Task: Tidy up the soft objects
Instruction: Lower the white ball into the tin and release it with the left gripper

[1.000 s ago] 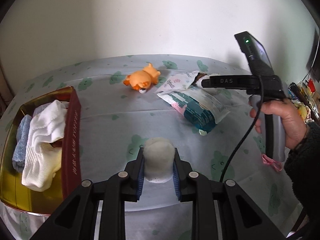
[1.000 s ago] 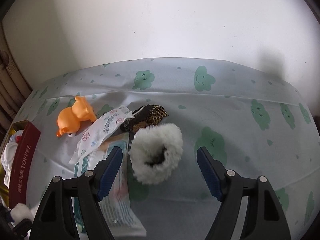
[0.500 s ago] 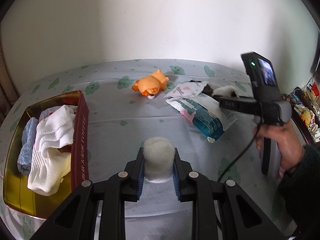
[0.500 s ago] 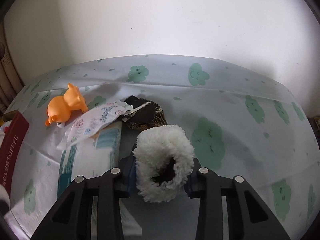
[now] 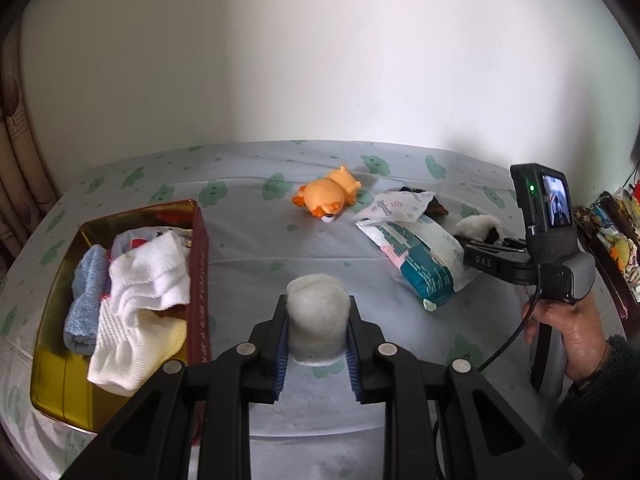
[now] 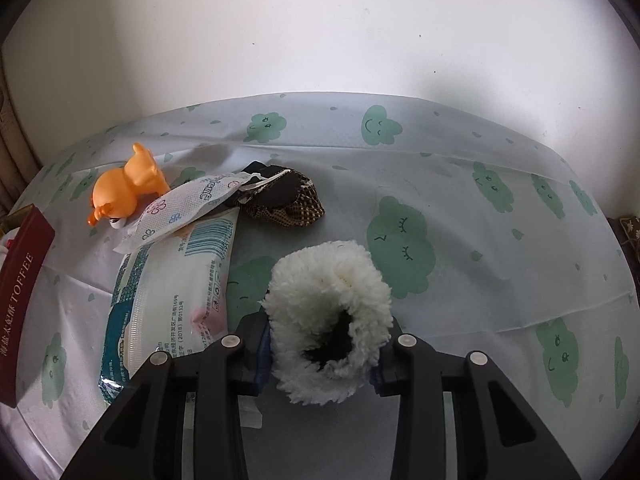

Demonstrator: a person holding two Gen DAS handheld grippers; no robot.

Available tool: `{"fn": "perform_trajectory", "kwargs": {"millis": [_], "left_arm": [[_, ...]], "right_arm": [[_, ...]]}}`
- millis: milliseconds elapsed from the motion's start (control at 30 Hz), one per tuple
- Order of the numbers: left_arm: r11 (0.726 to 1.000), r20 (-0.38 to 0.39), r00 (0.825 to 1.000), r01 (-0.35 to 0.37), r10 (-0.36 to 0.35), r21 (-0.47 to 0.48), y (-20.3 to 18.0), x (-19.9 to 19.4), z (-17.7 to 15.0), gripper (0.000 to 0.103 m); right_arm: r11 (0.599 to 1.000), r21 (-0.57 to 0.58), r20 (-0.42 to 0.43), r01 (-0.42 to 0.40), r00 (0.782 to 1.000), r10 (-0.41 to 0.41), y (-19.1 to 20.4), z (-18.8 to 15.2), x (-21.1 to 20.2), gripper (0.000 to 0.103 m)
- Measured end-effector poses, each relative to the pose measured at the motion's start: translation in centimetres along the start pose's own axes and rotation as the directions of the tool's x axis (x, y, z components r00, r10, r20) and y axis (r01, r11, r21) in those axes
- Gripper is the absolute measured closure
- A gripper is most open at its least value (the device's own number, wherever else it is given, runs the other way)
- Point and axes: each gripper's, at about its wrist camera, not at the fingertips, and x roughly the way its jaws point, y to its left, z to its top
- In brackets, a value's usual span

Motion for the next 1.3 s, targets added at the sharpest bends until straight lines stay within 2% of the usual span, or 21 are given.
{"fn": "perform_trajectory", "kwargs": {"millis": [233,467,600,700,933,1300], "left_arm": [[0.999,0.043,0.998,-0.04,0.041,-0.025,2.1,-2.1,1.1,0.079],[0.987,0.073,0.987,-0.138,0.144,-0.081,6.1,-3.8,2.5,0.079],[0.974,0.069,0.977,-0.19,0.2,-0.124,9.1,-4.4,3.3,0.079],[0.959,0.057,0.964,-0.251,0.26,-0.134,11.2,-4.6,3.7,0.079],[0.935,0.007,0.946,-0.319,0.324,-0.154,14.8,-4.2,3.2,0.079],[0.933,-0.054,0.95,-0.312,0.308,-0.18,17.2,-3.3,0.7,0.078]], "right_arm": [[1.0,0.004,-0.001,-0.005,1.0,0.005,0.1,0.0,0.1,0.069],[1.0,0.012,0.0,-0.018,1.0,0.018,-0.1,-0.1,0.1,0.069],[1.0,0.014,0.0,-0.019,1.0,0.019,-0.2,-0.1,0.1,0.068],[1.0,0.016,0.0,-0.021,1.0,0.021,-0.2,-0.1,0.0,0.068],[1.0,0.017,0.0,-0.023,1.0,0.023,0.0,-0.2,0.0,0.068],[1.0,0.016,0.0,-0.023,1.0,0.023,0.3,-0.3,0.0,0.066]]}}
